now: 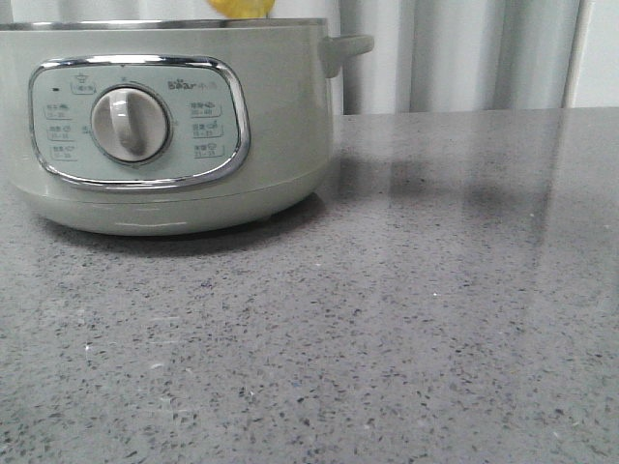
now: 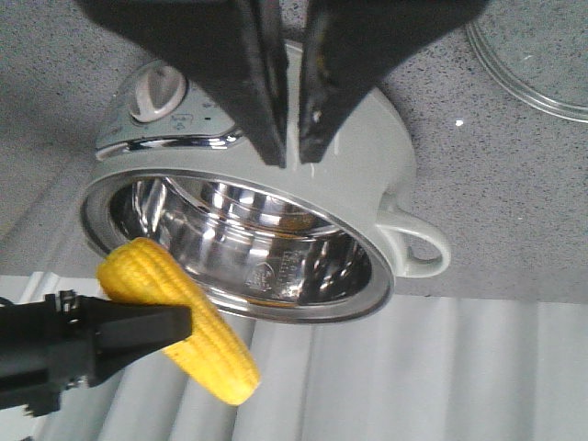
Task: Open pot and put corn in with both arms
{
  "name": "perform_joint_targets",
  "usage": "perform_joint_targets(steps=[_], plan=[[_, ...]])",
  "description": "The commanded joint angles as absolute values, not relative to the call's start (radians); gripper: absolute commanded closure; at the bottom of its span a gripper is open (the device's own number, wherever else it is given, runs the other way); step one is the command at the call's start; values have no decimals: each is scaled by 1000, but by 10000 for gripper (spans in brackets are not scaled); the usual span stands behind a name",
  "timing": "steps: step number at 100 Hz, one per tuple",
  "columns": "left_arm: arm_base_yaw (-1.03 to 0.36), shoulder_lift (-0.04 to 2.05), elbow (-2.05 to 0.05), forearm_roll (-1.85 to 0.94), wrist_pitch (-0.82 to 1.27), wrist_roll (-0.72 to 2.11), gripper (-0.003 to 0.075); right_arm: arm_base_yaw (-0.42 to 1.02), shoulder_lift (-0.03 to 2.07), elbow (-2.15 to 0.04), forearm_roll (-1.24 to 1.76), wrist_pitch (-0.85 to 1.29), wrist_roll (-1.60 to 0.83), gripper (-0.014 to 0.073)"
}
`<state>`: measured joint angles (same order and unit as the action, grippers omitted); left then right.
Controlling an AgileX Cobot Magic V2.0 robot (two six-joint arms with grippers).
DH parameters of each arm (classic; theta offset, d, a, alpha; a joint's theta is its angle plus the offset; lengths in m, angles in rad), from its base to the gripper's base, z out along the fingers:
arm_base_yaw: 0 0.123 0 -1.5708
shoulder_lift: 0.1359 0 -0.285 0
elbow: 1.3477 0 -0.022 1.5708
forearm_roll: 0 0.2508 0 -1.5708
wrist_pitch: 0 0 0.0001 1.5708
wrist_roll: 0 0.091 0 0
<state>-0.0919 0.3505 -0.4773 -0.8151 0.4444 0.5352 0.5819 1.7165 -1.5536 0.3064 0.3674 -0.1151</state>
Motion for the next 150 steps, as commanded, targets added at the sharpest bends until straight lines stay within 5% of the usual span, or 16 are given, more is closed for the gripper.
perform_joint_targets(steps=[1, 8, 19, 38, 47, 72, 89, 115, 150], plan=[[-100, 342, -514, -851, 415, 530, 738, 584, 1680, -1602, 310, 354, -125, 53], [-100, 325, -514, -851, 419, 532, 738, 584, 1670, -1602, 310, 388, -125, 3], [-100, 306, -514, -851, 466, 543, 738, 584, 1611, -1602, 310, 463, -125, 49], [-100, 273, -514, -851, 596, 667, 738, 588, 1426, -1549, 226, 606, -125, 410], [-100, 231, -514, -844, 610, 692, 738, 588, 1281, -1430, 203, 576, -125, 492], [-100, 121, -501, -749, 606, 698, 738, 588, 780, -927, 105, 398, -125, 508], [-100, 121, -441, -754, 552, 698, 738, 588, 411, -655, 63, 323, -125, 674], [-100, 121, -410, -811, 516, 698, 738, 565, 47, -491, 63, 341, -123, 662], [-100, 121, -410, -860, 512, 696, 738, 560, 20, -474, 63, 344, -123, 666]])
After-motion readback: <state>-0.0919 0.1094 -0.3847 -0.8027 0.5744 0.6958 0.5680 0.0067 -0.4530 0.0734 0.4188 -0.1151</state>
